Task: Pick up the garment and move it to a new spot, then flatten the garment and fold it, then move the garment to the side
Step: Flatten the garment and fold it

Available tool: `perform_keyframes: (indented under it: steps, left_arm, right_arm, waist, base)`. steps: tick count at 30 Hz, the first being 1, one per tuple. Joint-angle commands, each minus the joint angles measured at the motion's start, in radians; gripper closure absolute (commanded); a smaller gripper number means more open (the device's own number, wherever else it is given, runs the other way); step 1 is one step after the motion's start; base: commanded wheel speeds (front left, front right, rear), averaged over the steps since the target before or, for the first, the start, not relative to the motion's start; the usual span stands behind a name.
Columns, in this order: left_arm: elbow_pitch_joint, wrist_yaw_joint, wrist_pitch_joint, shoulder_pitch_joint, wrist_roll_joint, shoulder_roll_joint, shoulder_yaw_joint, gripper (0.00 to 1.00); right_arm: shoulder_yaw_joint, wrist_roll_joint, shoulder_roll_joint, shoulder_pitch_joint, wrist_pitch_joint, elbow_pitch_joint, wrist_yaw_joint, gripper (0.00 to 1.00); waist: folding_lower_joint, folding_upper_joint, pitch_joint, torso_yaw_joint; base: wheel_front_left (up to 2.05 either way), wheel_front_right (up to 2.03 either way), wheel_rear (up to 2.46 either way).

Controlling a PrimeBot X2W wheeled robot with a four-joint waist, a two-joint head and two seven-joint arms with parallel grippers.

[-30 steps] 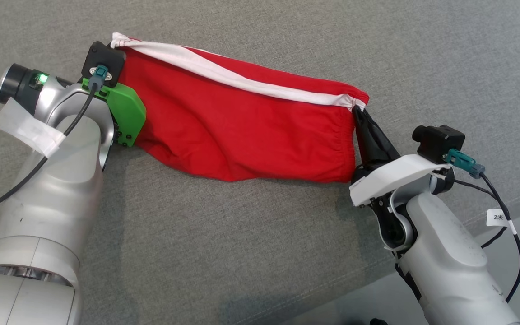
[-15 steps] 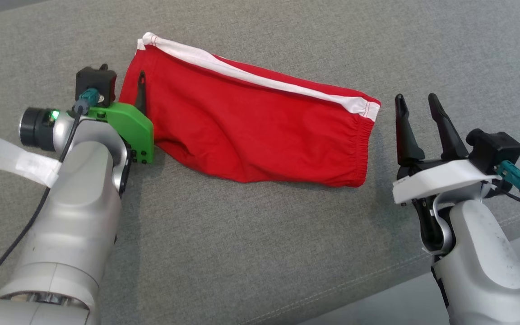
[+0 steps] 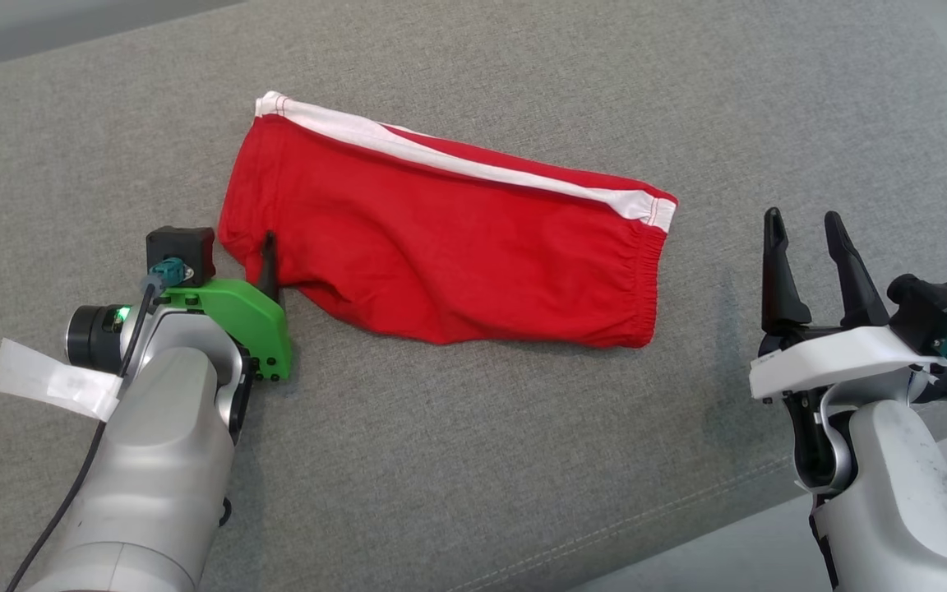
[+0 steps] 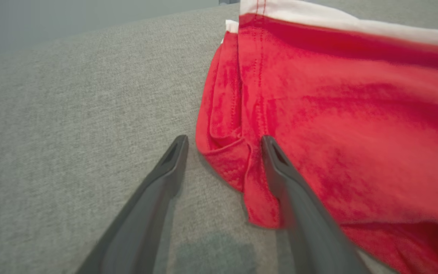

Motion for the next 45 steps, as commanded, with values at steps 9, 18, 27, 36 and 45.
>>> perform_keyframes:
  steps: [9,18,27,36,45]
  left_arm:
    - [-0.016,-0.012,0.002,0.065,-0.018,0.004,0.007,1.00]
    - [-0.083,-0.002,0.001,0.186,-0.037,-0.002,0.028,1.00]
    - [-0.168,0.028,0.001,0.375,-0.072,-0.025,0.053,1.00]
    - [-0.267,0.050,0.001,0.433,-0.120,-0.030,-0.003,0.00]
    - [-0.468,0.086,0.001,0.485,-0.076,-0.030,-0.060,0.00]
  right_arm:
    - [0.008,0.014,-0.001,0.026,-0.001,0.013,-0.001,0.00]
    - [0.001,0.033,-0.001,0.081,0.000,0.039,-0.001,0.00]
    - [0.016,0.039,-0.001,0.147,0.000,0.074,-0.001,0.00]
    - [0.082,0.041,-0.002,0.112,0.000,0.106,-0.001,0.00]
    - [0.081,0.008,-0.006,0.026,0.000,0.259,-0.001,0.00]
  waist:
    - [0.0000,0.0000,-0.052,-0.008]
    - [0.0000,0.0000,-0.156,0.041]
    - [0.0000,0.0000,-0.240,0.132]
    - [0.0000,0.0000,-0.229,0.213]
    - [0.0000,0.0000,-0.207,0.342]
  base:
    - [0.00,0.00,0.00]
    - [0.00,0.00,0.00]
    - [0.00,0.00,0.00]
    - [0.00,0.00,0.00]
    - [0.00,0.00,0.00]
